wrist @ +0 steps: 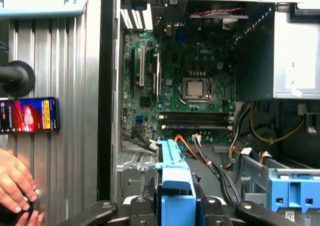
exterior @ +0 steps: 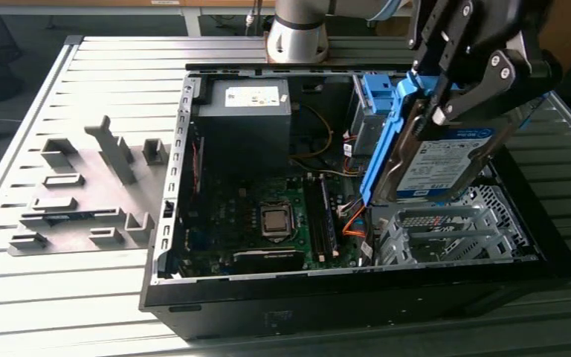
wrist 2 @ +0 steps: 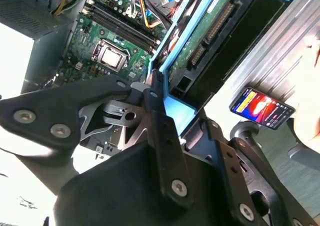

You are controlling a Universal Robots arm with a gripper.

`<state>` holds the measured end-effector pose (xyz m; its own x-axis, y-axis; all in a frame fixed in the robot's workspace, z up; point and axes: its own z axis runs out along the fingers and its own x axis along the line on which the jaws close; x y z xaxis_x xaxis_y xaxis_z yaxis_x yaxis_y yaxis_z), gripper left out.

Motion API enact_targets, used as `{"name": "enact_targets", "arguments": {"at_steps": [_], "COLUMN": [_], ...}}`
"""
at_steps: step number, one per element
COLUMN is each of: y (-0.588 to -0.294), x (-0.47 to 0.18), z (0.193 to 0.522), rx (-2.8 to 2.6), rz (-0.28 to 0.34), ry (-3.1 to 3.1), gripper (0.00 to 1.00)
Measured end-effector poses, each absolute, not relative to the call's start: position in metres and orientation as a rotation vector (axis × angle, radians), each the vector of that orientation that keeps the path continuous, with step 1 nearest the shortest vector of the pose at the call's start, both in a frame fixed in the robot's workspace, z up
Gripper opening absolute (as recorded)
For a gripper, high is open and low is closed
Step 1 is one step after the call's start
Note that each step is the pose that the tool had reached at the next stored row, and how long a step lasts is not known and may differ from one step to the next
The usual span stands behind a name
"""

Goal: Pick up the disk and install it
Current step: 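Insert the disk into the insertion slot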

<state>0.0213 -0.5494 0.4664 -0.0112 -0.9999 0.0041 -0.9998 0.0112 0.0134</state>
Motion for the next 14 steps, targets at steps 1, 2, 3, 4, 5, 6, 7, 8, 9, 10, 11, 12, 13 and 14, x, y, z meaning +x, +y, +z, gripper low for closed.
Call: {"name": "enact_targets", "arguments": {"at_steps": [1, 2, 3, 4, 5, 6, 7, 8, 9, 10, 11, 12, 13, 14], "y": [-0.549, -0.549, -0.549, -0.549, -0.549, -0.549, -0.549, -0.549, -0.549, -0.549, -0.549, -0.550, -0.549, -0.550], "x": [0.021, 0.021, 0.021, 0.021, 0.021, 0.021, 0.021, 0.021, 0.022, 0.022, 0.023, 0.025, 0.028, 0.032], "z": [0.466, 0.466, 0.466, 0.466, 0.466, 0.466, 0.466, 0.466, 0.466, 0.466, 0.466, 0.466, 0.465, 0.465], "rx": [2.200, 2.200, 2.200, 2.200, 2.200, 2.200, 2.200, 2.200, 2.200, 2.200, 2.200, 2.200, 2.200, 2.200], "rz": [-0.010, -0.010, -0.010, -0.010, -0.010, -0.010, -0.010, -0.010, -0.010, -0.010, -0.010, -0.010, -0.010, -0.010], "ry": [-2.225, -2.225, -2.225, -2.225, -2.225, -2.225, -2.225, -2.225, -2.225, -2.225, -2.225, -2.225, -2.225, -2.225], "gripper": [0.37, 0.37, 0.37, 0.37, 0.37, 0.37, 0.37, 0.37, 0.37, 0.37, 0.37, 0.37, 0.37, 0.37]}}
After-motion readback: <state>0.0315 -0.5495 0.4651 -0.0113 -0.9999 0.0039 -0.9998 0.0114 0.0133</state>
